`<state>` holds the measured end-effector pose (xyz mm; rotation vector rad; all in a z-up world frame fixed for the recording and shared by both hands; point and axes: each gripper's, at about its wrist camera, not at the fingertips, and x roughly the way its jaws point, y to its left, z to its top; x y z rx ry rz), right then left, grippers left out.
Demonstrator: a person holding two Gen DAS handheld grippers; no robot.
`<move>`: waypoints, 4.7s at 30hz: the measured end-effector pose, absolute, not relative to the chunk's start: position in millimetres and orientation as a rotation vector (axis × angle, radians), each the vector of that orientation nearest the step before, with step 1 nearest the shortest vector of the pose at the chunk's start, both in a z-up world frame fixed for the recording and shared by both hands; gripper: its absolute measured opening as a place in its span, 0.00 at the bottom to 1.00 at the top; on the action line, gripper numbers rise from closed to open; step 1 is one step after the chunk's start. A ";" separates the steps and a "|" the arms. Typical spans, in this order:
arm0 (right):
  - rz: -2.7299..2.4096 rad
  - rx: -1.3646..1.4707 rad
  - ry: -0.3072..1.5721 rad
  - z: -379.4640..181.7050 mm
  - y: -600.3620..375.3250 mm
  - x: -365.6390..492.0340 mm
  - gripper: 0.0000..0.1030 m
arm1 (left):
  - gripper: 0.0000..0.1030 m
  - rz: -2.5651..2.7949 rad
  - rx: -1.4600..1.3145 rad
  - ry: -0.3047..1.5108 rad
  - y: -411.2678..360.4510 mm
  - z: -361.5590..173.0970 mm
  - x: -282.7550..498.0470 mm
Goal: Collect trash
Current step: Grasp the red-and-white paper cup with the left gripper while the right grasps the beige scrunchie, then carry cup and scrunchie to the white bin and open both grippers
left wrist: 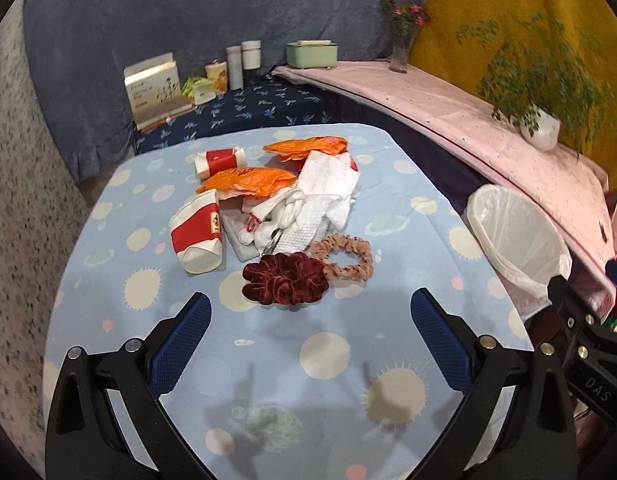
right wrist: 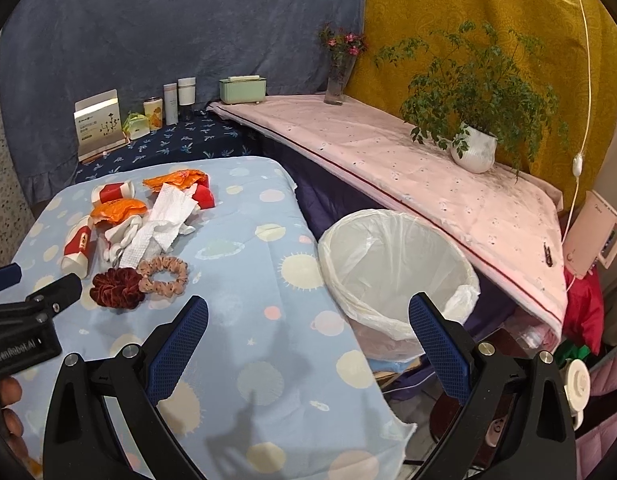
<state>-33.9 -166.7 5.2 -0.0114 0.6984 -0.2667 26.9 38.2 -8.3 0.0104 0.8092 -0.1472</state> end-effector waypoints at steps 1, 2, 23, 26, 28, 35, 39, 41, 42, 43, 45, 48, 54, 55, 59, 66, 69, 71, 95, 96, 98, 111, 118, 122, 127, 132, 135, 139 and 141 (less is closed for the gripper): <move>-0.262 -0.007 0.701 3.3 -165.2 -30.1 0.93 | 0.93 -0.139 -0.017 0.814 46.2 -10.9 32.7; -0.256 -0.003 0.705 0.8 -163.2 -25.3 0.93 | 0.93 -0.129 -0.033 0.817 52.8 -13.2 38.2; -0.099 0.091 0.854 -65.7 -87.5 94.0 0.81 | 0.93 -0.036 -0.164 0.942 157.6 -79.8 160.1; -0.106 0.087 0.880 -77.3 -83.7 107.6 0.74 | 0.90 -0.054 -0.180 0.958 159.3 -87.1 168.9; -0.105 0.093 0.902 -85.7 -82.6 115.4 0.71 | 0.86 -0.066 -0.186 0.972 159.2 -92.2 174.8; -0.107 0.085 0.987 -114.9 -79.4 133.7 0.51 | 0.61 -0.106 -0.197 1.004 157.8 -103.8 182.8; -0.105 0.088 1.003 -124.0 -78.5 136.7 0.41 | 0.50 -0.124 -0.200 0.992 157.8 -102.4 182.7; -0.094 0.080 1.003 -123.3 -76.1 137.7 0.26 | 0.43 -0.135 -0.203 0.984 157.2 -99.1 181.7; -0.088 0.080 1.005 -122.8 -75.8 137.9 0.21 | 0.39 -0.136 -0.203 0.981 156.9 -97.7 181.2; -0.081 0.082 1.007 -121.7 -75.0 137.8 0.15 | 0.36 -0.138 -0.202 0.975 156.6 -95.9 180.5; -0.071 0.089 1.004 -118.7 -74.7 136.2 0.12 | 0.28 -0.141 -0.196 0.966 155.8 -92.5 178.8; -0.069 0.090 0.980 -108.4 -74.9 131.7 0.12 | 0.21 -0.140 -0.184 0.946 155.1 -85.1 174.9; -0.072 0.098 0.907 -74.1 -81.3 120.7 0.11 | 0.20 -0.134 -0.182 0.919 155.6 -71.0 165.6; -0.071 0.102 0.891 -67.2 -82.6 118.5 0.11 | 0.20 -0.130 -0.181 0.910 155.6 -67.1 163.4; -0.077 0.114 0.830 -37.6 -90.9 110.5 0.11 | 0.20 -0.136 -0.183 0.873 151.9 -47.8 154.8; -0.107 0.139 0.714 15.5 -117.2 94.5 0.11 | 0.20 -0.197 -0.157 0.785 123.9 0.3 139.9; -0.123 0.167 0.666 35.9 -135.2 86.7 0.11 | 0.20 -0.240 -0.135 0.743 101.7 21.5 133.7; -0.148 0.170 0.632 48.9 -148.0 81.7 0.11 | 0.20 -0.277 -0.121 0.717 82.5 35.0 129.7; -0.422 0.285 0.570 56.5 -318.7 23.4 0.12 | 0.20 -0.684 0.069 0.676 -149.3 65.3 99.2; -0.431 0.290 0.577 52.8 -323.5 22.6 0.12 | 0.20 -0.698 0.073 0.678 -155.3 63.8 97.8; -0.449 0.303 0.591 44.7 -335.9 20.6 0.12 | 0.20 -0.735 0.081 0.693 -172.2 58.9 97.1; -0.499 0.357 0.646 9.8 -384.2 25.1 0.16 | 0.21 -0.843 0.121 0.764 -239.8 24.7 102.2; -0.511 0.354 0.653 3.8 -390.1 36.1 0.25 | 0.27 -0.849 0.143 0.756 -249.9 17.2 107.7; -0.525 0.362 0.630 8.1 -391.8 32.8 0.38 | 0.50 -0.819 0.135 0.743 -245.2 18.9 111.6; -0.528 0.341 0.606 19.6 -385.1 29.5 0.43 | 0.53 -0.793 0.116 0.736 -233.8 21.6 114.6; -0.516 0.313 0.590 30.2 -372.6 29.2 0.44 | 0.54 -0.771 0.099 0.731 -221.7 24.1 114.6; -0.505 0.303 0.584 35.9 -364.9 29.8 0.44 | 0.54 -0.755 0.088 0.730 -213.4 26.3 114.6; -0.490 0.289 0.575 43.7 -353.4 30.7 0.47 | 0.54 -0.736 0.068 0.728 -199.7 30.1 115.7; -0.482 0.281 0.571 45.8 -348.2 31.0 0.48 | 0.54 -0.728 0.058 0.726 -192.5 31.8 115.7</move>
